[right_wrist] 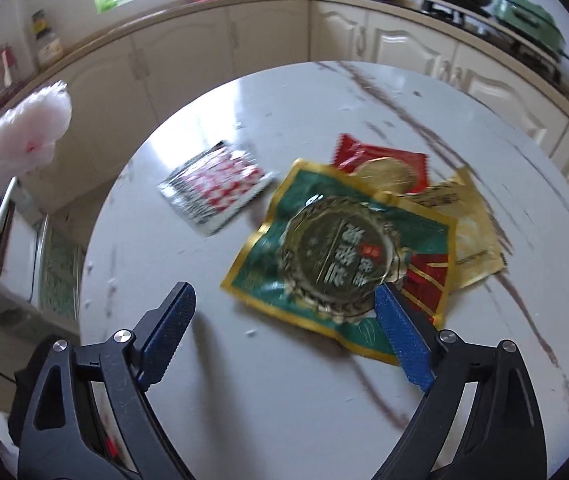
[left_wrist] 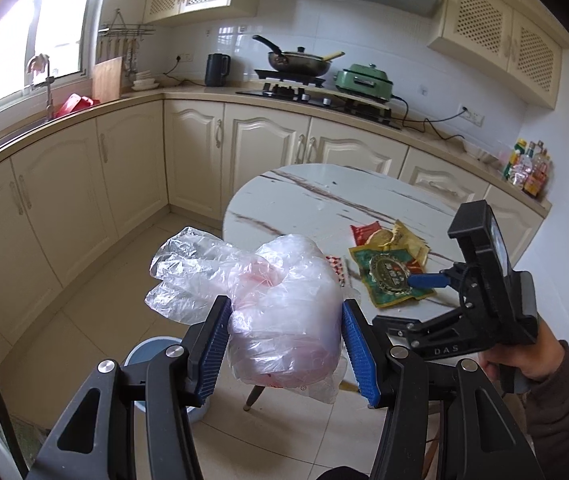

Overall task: Collect trash
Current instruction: 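Hold the plastic bag in the left gripper while the right gripper grasps the large green packet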

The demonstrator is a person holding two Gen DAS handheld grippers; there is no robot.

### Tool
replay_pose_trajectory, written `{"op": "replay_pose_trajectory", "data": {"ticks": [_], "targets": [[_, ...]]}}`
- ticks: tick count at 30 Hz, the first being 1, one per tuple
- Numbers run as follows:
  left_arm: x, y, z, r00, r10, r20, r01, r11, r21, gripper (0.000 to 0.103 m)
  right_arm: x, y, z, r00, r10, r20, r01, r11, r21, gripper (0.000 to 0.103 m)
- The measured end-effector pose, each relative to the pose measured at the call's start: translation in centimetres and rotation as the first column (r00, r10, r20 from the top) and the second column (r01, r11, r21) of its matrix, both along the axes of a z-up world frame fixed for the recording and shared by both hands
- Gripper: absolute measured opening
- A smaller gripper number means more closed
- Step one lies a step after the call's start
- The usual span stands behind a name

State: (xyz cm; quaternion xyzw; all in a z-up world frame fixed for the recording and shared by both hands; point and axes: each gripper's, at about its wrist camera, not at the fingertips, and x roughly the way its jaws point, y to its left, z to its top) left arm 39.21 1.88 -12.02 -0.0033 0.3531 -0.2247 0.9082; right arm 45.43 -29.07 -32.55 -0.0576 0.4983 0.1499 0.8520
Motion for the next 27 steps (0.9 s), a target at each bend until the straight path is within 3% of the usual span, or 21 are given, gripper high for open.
{"op": "replay_pose_trajectory", "data": {"ticks": [3,4,6,9,16,27], "targets": [[-1.5,1.5,0.0,1.000,0.017,-0.004,-0.017,1.000,-0.006,0.051,-0.8,1.5,0.3,0.999,0.035,-0.026,-0.034,0.999,0.023,0.091],[-2.0,1.8,0.0,1.000,0.023,-0.003,-0.023,1.000,-0.006,0.051,-0.9,1.6,0.5,0.999,0.034,-0.023,-0.033,0.998,0.049,0.083],[-2.8,2.4,0.1,1.000,0.030,-0.005,-0.030,1.000,-0.010,0.051,-0.7,0.9,1.5,0.999,-0.025,0.019,0.023,0.994,0.108,0.077],[-4.2,3.4,0.2,0.999,0.032,-0.005,-0.032,0.999,-0.015,0.051,0.6,-0.1,1.7,0.995,-0.091,0.043,0.086,0.990,0.110,0.078],[-5.8,4.3,0.7,0.999,0.043,-0.005,-0.043,0.999,-0.015,0.051,3.3,0.2,0.1,0.991,-0.126,0.048,0.124,0.991,0.049,0.079],[-4.7,3.6,0.3,0.999,0.006,-0.048,-0.009,0.999,-0.048,0.051,-0.4,3.2,0.2,0.998,-0.029,0.052,0.031,0.999,-0.023,0.079]]}}
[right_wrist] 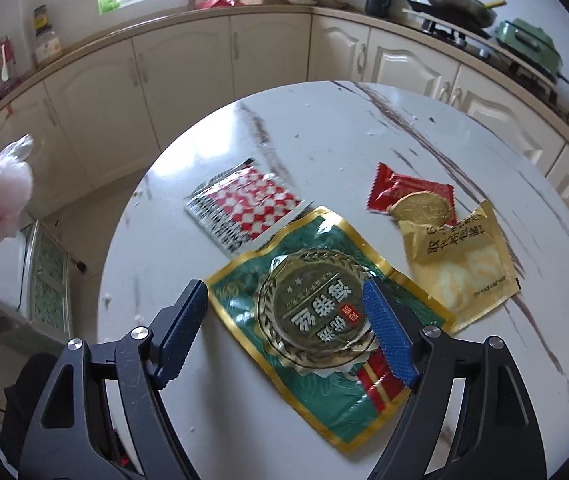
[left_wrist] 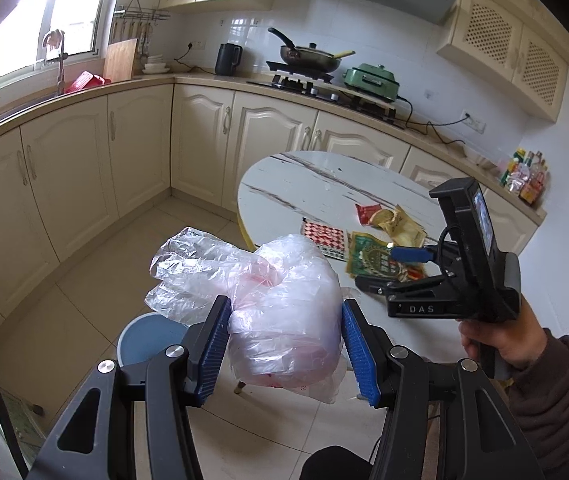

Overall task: Collect trash
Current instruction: 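Hold the plastic bag in the left gripper while the right gripper grasps the large green packet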

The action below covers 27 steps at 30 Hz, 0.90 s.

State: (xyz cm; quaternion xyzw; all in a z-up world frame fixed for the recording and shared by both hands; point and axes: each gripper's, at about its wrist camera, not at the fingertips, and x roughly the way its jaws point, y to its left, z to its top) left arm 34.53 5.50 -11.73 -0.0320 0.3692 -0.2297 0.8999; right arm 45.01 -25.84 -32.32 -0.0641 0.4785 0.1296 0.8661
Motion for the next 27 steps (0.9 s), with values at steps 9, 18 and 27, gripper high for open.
{"op": "replay_pose_trajectory", "data": {"ticks": [9,18,27], "targets": [[0.9,1.3,0.5,1.000,0.015,-0.001,-0.015,1.000,0.008,0.051,-4.0,3.5,0.7,0.987,0.154,-0.039,-0.149,0.983,0.105,0.072],[-1.5,3.6,1.2,0.999,0.046,0.021,-0.046,0.999,0.020,0.051,-2.2,3.6,0.3,0.999,0.036,-0.004,-0.036,0.999,0.003,0.088],[-3.0,4.2,0.9,0.999,0.047,0.025,-0.047,0.999,0.006,0.051,-0.6,2.3,0.4,0.995,0.089,-0.048,-0.082,0.989,0.123,0.093]]}}
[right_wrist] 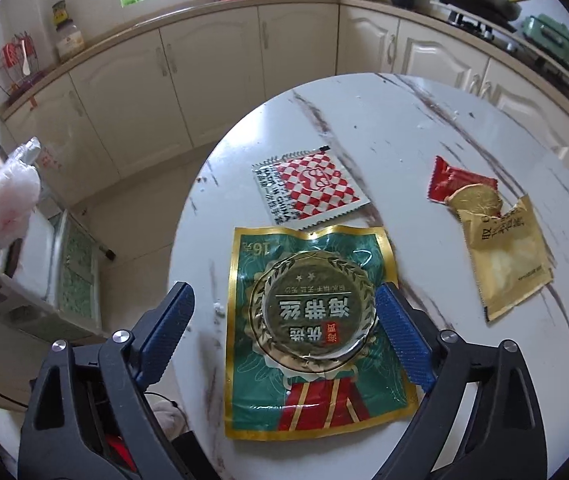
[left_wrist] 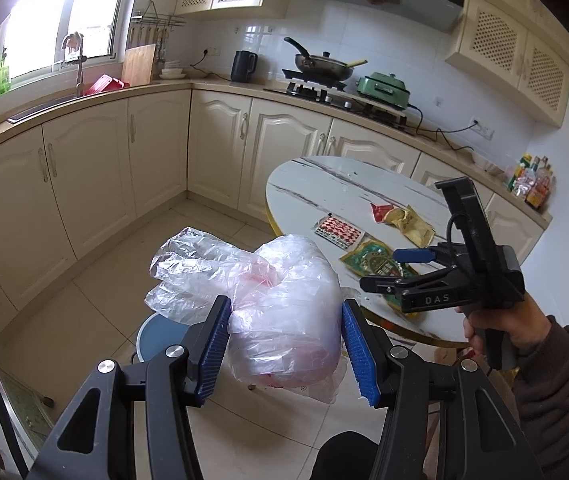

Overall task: Collect trash
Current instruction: 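Hold the plastic bag in the left gripper while the right gripper grasps the large green packet, then carry the plastic bag and green packet over the blue bucket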

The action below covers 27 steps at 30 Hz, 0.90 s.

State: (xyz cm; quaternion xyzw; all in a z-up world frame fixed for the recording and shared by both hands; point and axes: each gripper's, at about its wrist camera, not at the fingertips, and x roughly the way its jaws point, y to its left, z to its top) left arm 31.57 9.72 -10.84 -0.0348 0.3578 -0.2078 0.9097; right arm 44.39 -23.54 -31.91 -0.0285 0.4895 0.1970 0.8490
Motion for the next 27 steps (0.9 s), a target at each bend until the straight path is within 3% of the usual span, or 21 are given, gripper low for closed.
{"op": "replay_pose_trajectory", "data": {"ticks": [5,8,12,14,15,16,21,27], "targets": [[0.3,0.3,-0.2,1.000,0.004,-0.009,-0.004,1.000,-0.009,0.051,-1.3,3.5,-0.5,0.998,0.065,0.021,-0.064,0.996,-0.067,0.096],[0.2,0.4,-0.2,1.000,0.007,-0.012,-0.007,1.000,-0.008,0.051,-2.7,6.1,-0.9,0.993,0.102,0.051,-0.093,0.984,-0.154,0.100],[0.6,0.8,0.0,1.000,0.010,-0.017,-0.011,1.000,-0.010,0.051,-3.8,8.5,-1.3,0.991,0.100,0.092,-0.079,0.975,-0.210,0.100],[0.7,0.7,0.2,1.000,0.011,-0.018,-0.012,1.000,-0.012,0.051,-4.2,8.6,-1.2,0.991,0.079,0.112,-0.054,0.976,-0.210,0.091],[0.7,0.7,0.2,1.000,0.012,-0.018,-0.012,1.000,-0.013,0.051,-4.2,8.4,-1.0,0.991,0.063,0.120,-0.038,0.980,-0.197,0.076],[0.7,0.6,0.2,1.000,0.013,-0.018,-0.014,1.000,-0.015,0.051,-4.2,7.9,-0.8,0.992,0.050,0.119,-0.029,0.985,-0.172,0.069],[0.9,0.7,0.1,1.000,0.015,-0.017,-0.015,1.000,-0.023,0.051,-4.1,7.6,-0.3,0.992,0.027,0.126,-0.004,0.984,-0.176,0.058],[0.7,1.1,-0.4,1.000,0.017,-0.016,-0.018,0.999,-0.034,0.051,-4.0,9.1,-0.9,0.989,0.004,0.147,0.039,0.957,-0.286,0.062]]}}
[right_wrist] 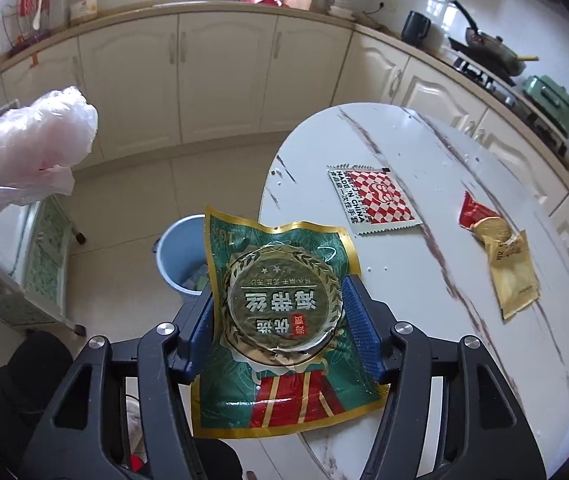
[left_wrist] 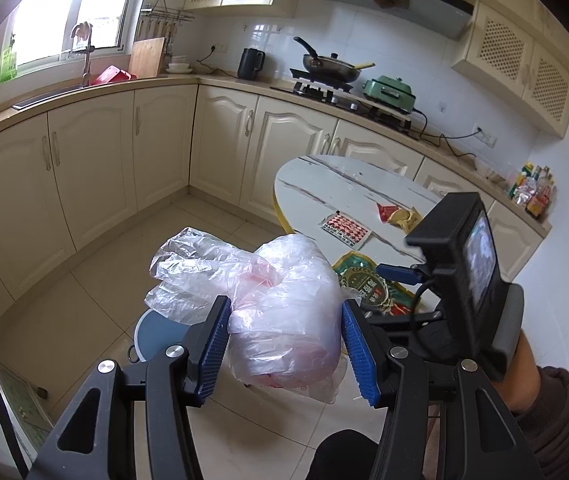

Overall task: Collect trash
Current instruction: 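Carry the plastic bag and green packet over the blue bucket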

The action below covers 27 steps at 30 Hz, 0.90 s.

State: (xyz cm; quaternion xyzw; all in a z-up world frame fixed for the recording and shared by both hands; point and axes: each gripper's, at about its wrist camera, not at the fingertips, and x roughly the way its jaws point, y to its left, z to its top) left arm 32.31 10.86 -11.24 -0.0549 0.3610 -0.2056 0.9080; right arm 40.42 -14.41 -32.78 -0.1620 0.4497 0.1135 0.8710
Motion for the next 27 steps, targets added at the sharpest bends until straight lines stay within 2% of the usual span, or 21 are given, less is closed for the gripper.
{"op": "replay_pose_trajectory", "data": {"ticks": [1,3,5,8,9,11,12,15,16,18,19,22,27], "targets": [[0.0,0.0,0.0,1.000,0.000,0.001,0.000,1.000,-0.003,0.051,-0.1,0.6,-0.3,1.000,-0.004,0.003,0.004,1.000,-0.029,0.068],[-0.1,0.3,-0.1,1.000,0.002,0.001,-0.002,1.000,-0.005,0.051,-0.3,1.9,-1.3,0.999,-0.012,0.033,0.017,0.991,-0.131,0.072],[-0.2,0.5,-0.2,1.000,0.004,0.001,-0.004,1.000,-0.004,0.051,-0.4,2.8,-1.9,0.998,-0.018,0.054,0.028,0.981,-0.193,0.075],[-0.2,0.7,-0.2,1.000,0.012,-0.002,-0.012,1.000,-0.004,0.051,-0.2,3.7,-2.6,0.997,-0.023,0.073,0.043,0.960,-0.276,0.072],[-0.1,0.9,-0.3,1.000,0.013,-0.003,-0.013,1.000,-0.006,0.051,-0.3,3.9,-2.6,0.996,-0.025,0.085,0.048,0.959,-0.279,0.066],[-0.2,1.0,-0.2,1.000,0.017,-0.004,-0.017,1.000,-0.009,0.051,-0.3,3.1,-1.7,0.994,-0.042,0.097,0.063,0.973,-0.223,0.050],[-0.4,0.9,-0.2,1.000,0.019,-0.003,-0.019,1.000,-0.010,0.051,-0.2,2.2,-0.9,0.996,-0.044,0.077,0.054,0.990,-0.134,0.040],[-0.3,0.7,-0.1,1.000,0.024,-0.004,-0.024,1.000,-0.018,0.051,0.1,0.5,0.4,0.999,-0.049,0.022,0.048,0.999,0.019,0.028],[-0.4,0.5,-0.1,1.000,0.025,-0.003,-0.025,1.000,-0.020,0.051,0.2,-0.1,0.8,0.999,-0.046,0.003,0.045,0.995,0.084,0.020],[-0.4,0.3,-0.2,1.000,0.023,-0.004,-0.023,1.000,-0.019,0.051,0.4,-1.7,1.3,0.998,-0.049,-0.049,0.059,0.969,0.239,0.014],[-0.4,0.3,-0.3,1.000,0.022,-0.005,-0.022,1.000,-0.019,0.051,0.6,-2.3,1.4,0.997,-0.051,-0.059,0.066,0.956,0.286,0.010],[-0.1,0.4,-0.6,1.000,0.018,-0.008,-0.018,0.999,-0.027,0.051,0.8,-3.7,1.5,0.994,-0.051,-0.094,0.083,0.919,0.385,0.007],[0.9,0.6,-1.2,1.000,0.021,-0.017,-0.022,0.999,-0.033,0.051,0.9,-4.6,1.8,0.996,-0.066,-0.067,0.088,0.912,0.400,0.007]]}}
